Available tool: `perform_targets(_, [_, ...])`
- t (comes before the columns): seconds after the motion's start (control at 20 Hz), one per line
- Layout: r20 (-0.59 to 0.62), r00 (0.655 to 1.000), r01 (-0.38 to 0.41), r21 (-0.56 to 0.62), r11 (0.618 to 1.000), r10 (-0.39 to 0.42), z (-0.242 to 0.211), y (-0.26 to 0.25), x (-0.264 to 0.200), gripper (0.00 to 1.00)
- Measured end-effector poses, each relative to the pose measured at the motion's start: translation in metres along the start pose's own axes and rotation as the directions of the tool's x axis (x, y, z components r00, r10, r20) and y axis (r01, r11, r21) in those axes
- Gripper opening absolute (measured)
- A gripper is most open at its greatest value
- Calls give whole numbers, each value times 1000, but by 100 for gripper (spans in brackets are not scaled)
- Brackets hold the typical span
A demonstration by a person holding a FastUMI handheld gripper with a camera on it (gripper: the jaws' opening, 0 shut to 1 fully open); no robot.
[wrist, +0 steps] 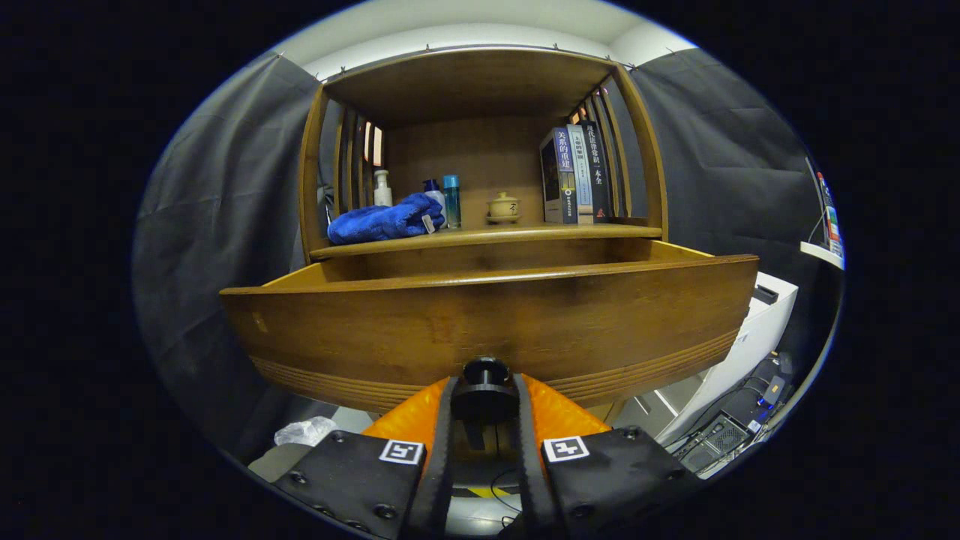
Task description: Pull open the drawer, take out the items inside it, and place them on the countertop above the cabinet.
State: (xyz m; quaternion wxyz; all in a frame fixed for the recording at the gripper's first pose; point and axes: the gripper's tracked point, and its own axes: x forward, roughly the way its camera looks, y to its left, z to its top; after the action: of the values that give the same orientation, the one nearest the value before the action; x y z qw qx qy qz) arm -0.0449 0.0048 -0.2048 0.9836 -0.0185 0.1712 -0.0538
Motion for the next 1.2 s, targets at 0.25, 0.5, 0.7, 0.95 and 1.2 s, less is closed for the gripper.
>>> perform_targets(0.25, [6, 1000, -18, -8, 1000, 18, -3, 2, -12, 45])
perform_targets(0.5, [19, 1000, -7, -31, 999, 7, -2, 1, -12, 56])
perform_targets(0.7, [119, 993, 17, -37, 999, -13, 28, -1, -30, 79])
perform_targets(0.95, [256, 967, 35, -109, 993, -6, 115, 3, -54, 97])
perform_targets(1.2, [296, 955, 33, -132, 991, 7, 203, 2, -30, 97])
